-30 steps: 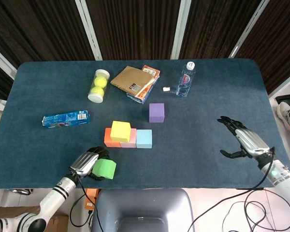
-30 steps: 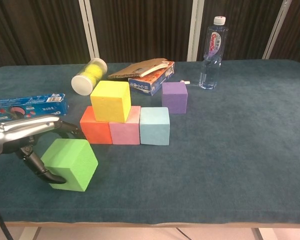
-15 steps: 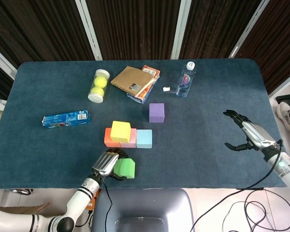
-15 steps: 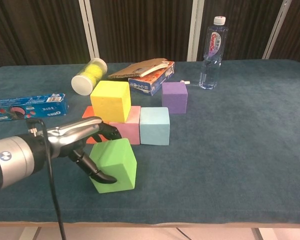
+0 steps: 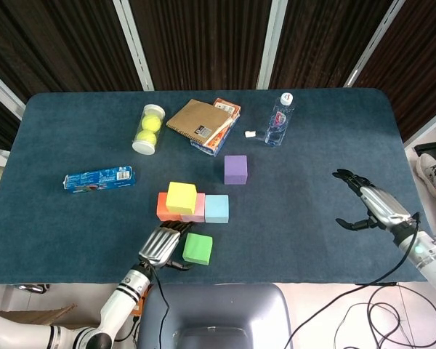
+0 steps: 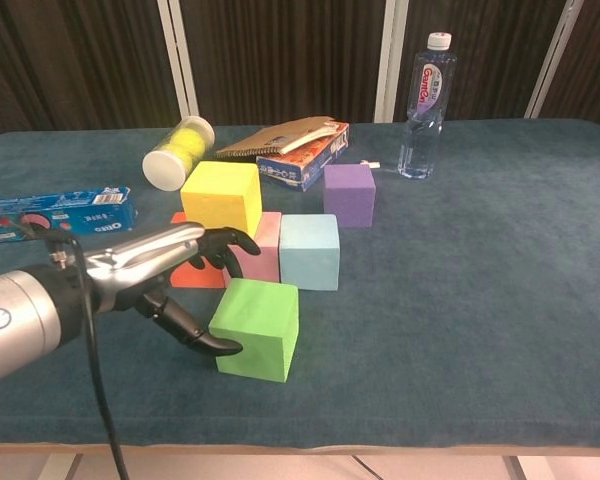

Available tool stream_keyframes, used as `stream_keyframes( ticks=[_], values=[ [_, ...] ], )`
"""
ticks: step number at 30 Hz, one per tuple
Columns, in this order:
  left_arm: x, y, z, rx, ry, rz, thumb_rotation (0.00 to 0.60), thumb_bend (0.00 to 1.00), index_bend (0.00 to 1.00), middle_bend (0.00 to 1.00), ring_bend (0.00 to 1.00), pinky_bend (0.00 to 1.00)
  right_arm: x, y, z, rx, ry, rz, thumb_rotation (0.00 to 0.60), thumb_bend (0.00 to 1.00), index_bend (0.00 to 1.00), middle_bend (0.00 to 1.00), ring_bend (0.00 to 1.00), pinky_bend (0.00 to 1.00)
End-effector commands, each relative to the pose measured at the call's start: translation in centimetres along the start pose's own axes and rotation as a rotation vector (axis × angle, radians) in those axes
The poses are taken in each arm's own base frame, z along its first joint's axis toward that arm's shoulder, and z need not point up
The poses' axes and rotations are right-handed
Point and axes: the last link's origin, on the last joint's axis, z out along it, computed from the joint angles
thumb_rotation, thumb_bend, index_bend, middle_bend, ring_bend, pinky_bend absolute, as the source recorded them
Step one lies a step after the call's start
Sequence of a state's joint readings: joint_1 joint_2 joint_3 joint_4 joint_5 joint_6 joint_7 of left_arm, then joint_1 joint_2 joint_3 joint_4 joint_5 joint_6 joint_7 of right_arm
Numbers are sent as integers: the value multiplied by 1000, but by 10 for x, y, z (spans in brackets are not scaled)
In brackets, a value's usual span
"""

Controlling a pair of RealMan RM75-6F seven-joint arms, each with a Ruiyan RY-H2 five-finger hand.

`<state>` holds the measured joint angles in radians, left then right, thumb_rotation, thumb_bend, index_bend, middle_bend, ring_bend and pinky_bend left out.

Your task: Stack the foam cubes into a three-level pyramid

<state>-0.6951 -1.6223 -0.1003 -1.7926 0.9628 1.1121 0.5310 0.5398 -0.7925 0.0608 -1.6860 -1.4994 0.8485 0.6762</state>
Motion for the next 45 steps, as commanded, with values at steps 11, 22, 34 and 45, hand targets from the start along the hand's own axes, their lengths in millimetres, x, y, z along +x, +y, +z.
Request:
stream_keyframes(
  ticks=[11, 22, 34, 45],
  values=[
    [60, -78, -120, 180, 131, 61, 459, 0, 194, 300, 205, 232, -58, -22, -24, 66, -77, 4, 600, 207, 0, 0, 0, 0],
    [93, -196, -177, 419, 366, 311, 600, 9, 169, 38, 9, 116, -130, -73, 10, 113, -137, 42, 600, 206, 0, 0, 0, 0],
    [97, -226, -187, 462, 353, 219, 600, 9, 166, 0, 0, 116, -172, -133, 44, 99, -297, 169, 600, 206, 0, 0, 0, 0],
    [93, -231, -185, 473, 327, 232, 600, 9, 158, 0, 0, 116, -185, -156, 67, 79, -298, 171, 600, 206, 0, 0, 0, 0]
  ],
)
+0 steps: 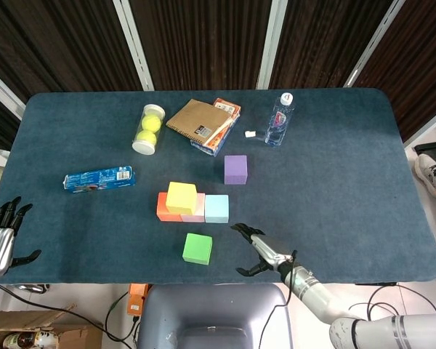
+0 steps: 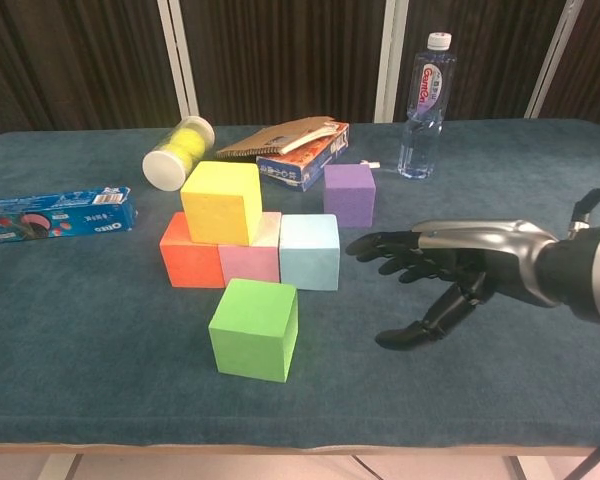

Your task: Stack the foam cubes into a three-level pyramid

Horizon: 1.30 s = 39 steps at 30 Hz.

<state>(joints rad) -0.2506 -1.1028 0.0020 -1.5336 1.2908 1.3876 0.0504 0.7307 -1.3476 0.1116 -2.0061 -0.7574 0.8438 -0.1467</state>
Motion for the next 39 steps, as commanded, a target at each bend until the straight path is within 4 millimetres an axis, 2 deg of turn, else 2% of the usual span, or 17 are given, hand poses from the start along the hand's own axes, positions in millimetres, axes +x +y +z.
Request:
stream_keyframes(
  ticks=[1, 10, 16, 27, 34, 39],
  values=[
    [-1, 0, 0, -3, 0, 1, 600, 9, 158, 0, 0, 116, 0, -5, 16, -7, 17, -4, 600, 206, 0, 0, 0, 0],
    [-4, -3, 1, -4, 3, 6, 600, 10, 158, 0, 0, 115, -7, -20, 39, -6, 0, 30, 600, 206, 0, 0, 0, 0],
    [-6, -4, 0, -3, -2, 5, 600, 9, 158, 0, 0, 115, -12, -27, 48, -3, -14, 32, 600, 206, 0, 0, 0, 0],
    [-7, -8, -3, 3, -5, -4, 600, 9, 158, 0, 0, 115, -32, -38, 68, 2, -44, 38, 600, 202, 0, 0, 0, 0],
    [-7, -11, -5, 4, -7, -10, 600, 9, 158, 0, 0, 115, -42, -40, 74, -1, -56, 43, 600, 202, 1, 0, 0, 0],
    [-8, -12, -7, -1, -8, -14, 600, 9, 158, 0, 0, 115, -46, -41, 79, -3, -27, 43, 600, 201, 83, 0, 0, 0]
  ],
)
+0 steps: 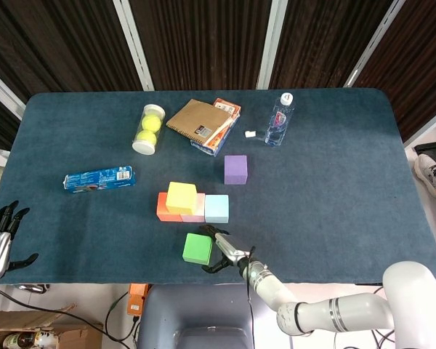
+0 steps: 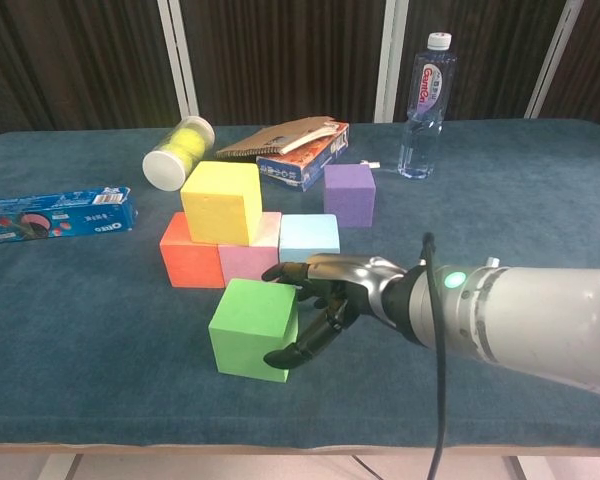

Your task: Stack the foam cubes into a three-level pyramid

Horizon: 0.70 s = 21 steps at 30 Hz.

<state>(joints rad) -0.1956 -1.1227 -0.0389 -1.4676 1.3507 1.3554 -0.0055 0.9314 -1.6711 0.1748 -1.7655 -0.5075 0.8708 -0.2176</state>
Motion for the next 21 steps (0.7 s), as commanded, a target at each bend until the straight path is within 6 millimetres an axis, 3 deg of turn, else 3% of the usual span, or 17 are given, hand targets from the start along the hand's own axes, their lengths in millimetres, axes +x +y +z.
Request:
stream_keyframes(
  ticks=[1, 10, 16, 21],
  values=[
    [0, -1, -1, -1, 1, -2, 600, 9, 158, 0, 0, 115, -1, 0, 3, -5, 30, -1, 600, 201, 115, 0, 0, 0],
    [-1, -5, -2, 1, -5, -14, 600, 9, 158, 0, 0, 115, -4, -2, 9, -9, 80, 20, 600, 200, 318, 35, 0, 6],
    [-1, -8, -3, 3, -2, -18, 600, 9, 158, 0, 0, 115, -4, -2, 8, -10, 91, 21, 600, 202, 388, 63, 0, 28],
    [0, -11, -6, 7, 4, -28, 600, 9, 158, 0, 0, 115, 3, 2, -17, 16, 119, 10, 600, 227, 430, 97, 0, 45]
  ],
)
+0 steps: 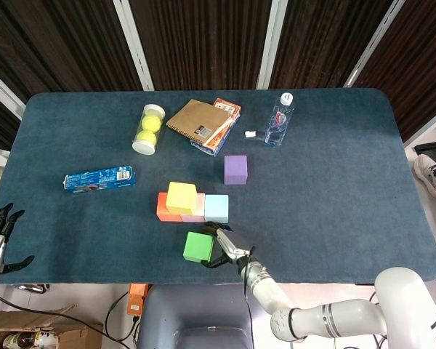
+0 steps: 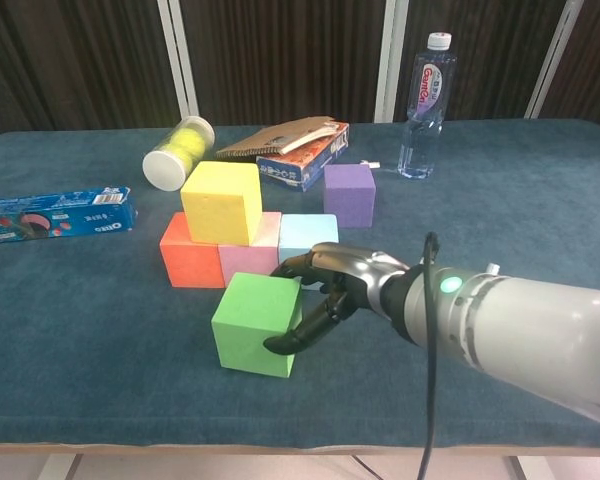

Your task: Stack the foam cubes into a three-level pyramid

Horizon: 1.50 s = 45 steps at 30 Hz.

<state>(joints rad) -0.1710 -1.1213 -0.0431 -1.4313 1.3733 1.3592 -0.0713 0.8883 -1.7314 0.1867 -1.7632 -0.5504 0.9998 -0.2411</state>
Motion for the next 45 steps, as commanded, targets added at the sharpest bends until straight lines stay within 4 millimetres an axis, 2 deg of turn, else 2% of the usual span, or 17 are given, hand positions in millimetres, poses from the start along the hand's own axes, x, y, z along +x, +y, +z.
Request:
stream_keyframes(
  ticks=[1, 9, 13, 17, 21, 27, 30, 35, 40, 45],
  values=[
    [0, -1, 0, 0, 0, -1, 600, 9, 158, 0, 0, 115, 10, 4, -22, 25, 20, -11, 600, 237, 434, 100, 2, 46],
    [-1, 2, 1, 0, -5, 6, 600, 9, 158, 0, 0, 115, 37, 18, -81, 64, 37, -12, 600, 268, 442, 105, 7, 47],
    [-2, 4, 3, 0, -13, 14, 600, 9, 158, 0, 0, 115, 63, 26, -109, 80, 103, -30, 600, 268, 440, 105, 7, 47],
    [-2, 4, 5, 3, -25, 20, 600, 9, 158, 0, 0, 116, 98, 35, -119, 71, 212, -46, 600, 269, 434, 105, 8, 46],
    [-2, 7, 8, -2, -31, 22, 600, 9, 157, 0, 0, 115, 135, 39, -105, 58, 297, -65, 600, 270, 425, 105, 8, 46],
    [0, 11, 10, -4, -35, 31, 600, 9, 147, 0, 0, 115, 168, 35, -76, 35, 225, -113, 600, 271, 410, 104, 8, 43],
    [1, 11, 11, -1, -34, 32, 600, 10, 147, 0, 0, 115, 170, 33, -64, 18, 172, -119, 600, 271, 409, 104, 8, 31],
    [2, 11, 11, 1, -37, 31, 600, 10, 147, 0, 0, 115, 173, 22, -44, 13, 115, -34, 600, 271, 409, 104, 1, 23],
    [2, 10, 11, 3, -39, 29, 600, 9, 147, 0, 0, 115, 186, 14, -31, 3, 99, -61, 600, 271, 406, 103, 0, 1],
    [1, 10, 13, 1, -42, 21, 600, 9, 147, 0, 0, 115, 185, 11, -18, -12, 72, -60, 600, 271, 404, 103, 0, 0]
  ],
)
